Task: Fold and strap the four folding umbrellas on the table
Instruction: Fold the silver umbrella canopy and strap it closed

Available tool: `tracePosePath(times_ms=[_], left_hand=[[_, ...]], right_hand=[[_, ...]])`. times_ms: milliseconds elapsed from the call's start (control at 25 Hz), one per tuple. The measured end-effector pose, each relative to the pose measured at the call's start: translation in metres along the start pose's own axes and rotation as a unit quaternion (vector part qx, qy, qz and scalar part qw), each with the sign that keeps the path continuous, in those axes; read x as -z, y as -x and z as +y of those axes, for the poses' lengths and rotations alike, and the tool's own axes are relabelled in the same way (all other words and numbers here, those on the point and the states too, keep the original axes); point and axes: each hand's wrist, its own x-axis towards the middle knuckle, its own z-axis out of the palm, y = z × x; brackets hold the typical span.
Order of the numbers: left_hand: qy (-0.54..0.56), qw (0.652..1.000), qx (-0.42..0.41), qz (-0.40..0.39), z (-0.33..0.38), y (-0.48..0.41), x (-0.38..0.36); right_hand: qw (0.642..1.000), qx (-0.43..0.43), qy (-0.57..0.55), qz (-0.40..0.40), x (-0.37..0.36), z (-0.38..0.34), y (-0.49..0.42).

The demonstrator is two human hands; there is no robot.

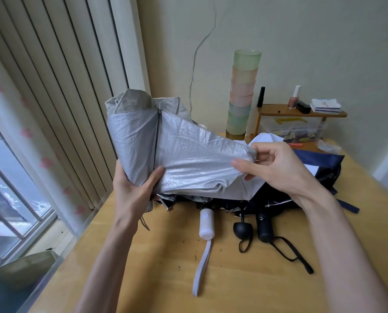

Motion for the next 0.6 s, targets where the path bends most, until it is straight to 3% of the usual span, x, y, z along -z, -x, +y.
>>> tracePosePath(times_ms=[120, 240, 400, 600], left_hand=[[0.014, 1.000, 0.009, 0.010, 0.003, 0.003, -0.005], [0.057, 0.998, 0.010, 0.036, 0.001, 0.007, -0.013], [0.069, 0.994, 0.005, 0.083, 0.002, 0.007, -0.014], [0.093, 0.990, -0.027, 0.098, 0.003, 0.009, -0.015]], right_hand=[[0.994, -0.007, -0.094, 0.055, -0.006, -0.003, -0.003], [0.981, -0.079, -0.167, 0.054, -0.023, -0.003, -0.004], [0.988, -0.105, -0.116, 0.020, -0.043, 0.006, -0.008], [0.978, -0.070, -0.144, 0.132, -0.052, 0.009, -0.010]])
